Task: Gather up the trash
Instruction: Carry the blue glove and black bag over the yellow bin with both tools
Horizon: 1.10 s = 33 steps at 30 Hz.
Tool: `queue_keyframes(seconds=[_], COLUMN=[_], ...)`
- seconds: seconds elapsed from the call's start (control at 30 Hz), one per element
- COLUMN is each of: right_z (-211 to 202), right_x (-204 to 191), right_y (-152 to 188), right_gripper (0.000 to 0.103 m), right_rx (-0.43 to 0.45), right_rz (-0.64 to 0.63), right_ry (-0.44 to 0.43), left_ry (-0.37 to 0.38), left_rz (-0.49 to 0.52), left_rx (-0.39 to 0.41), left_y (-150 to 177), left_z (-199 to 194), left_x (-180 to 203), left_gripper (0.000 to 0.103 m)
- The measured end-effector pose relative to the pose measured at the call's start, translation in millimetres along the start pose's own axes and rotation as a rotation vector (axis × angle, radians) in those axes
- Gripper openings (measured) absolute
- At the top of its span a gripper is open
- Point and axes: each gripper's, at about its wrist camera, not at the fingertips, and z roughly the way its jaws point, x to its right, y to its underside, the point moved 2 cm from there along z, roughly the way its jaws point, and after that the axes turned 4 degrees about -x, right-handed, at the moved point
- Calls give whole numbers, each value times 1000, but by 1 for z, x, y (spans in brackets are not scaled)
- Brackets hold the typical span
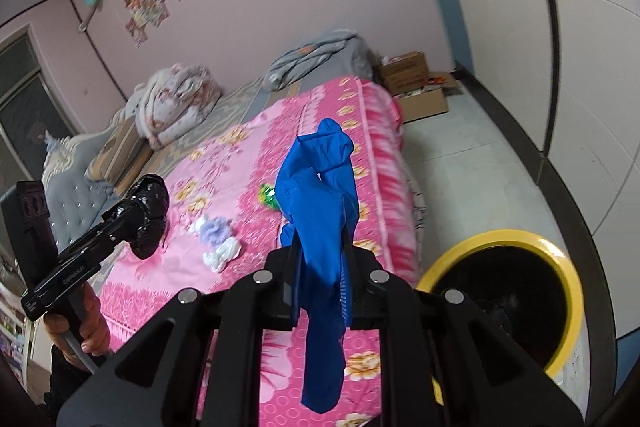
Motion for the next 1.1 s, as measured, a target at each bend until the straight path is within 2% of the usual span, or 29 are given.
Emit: queue_keyframes(seconds=[0.33, 0.63, 0.83, 1.1], right_z=[-48, -82, -89, -55], right_x=[50, 79, 105, 153], right_y=[-10, -18, -8, 26], right_gripper=[14, 14, 14, 14], right_rx=[100, 165, 183, 100], right_rz=[73, 116, 140, 236], right_ry=[88, 149, 217, 245], left_ry=[64, 98, 104, 169], left_rz=[32, 61, 101, 97], left_rx=[16, 29, 13, -105], left_y=[-25, -46, -34, 6], left_z=[20, 35, 59, 118], left_x=[47, 83, 106, 128], left_gripper=[42, 42, 42, 42])
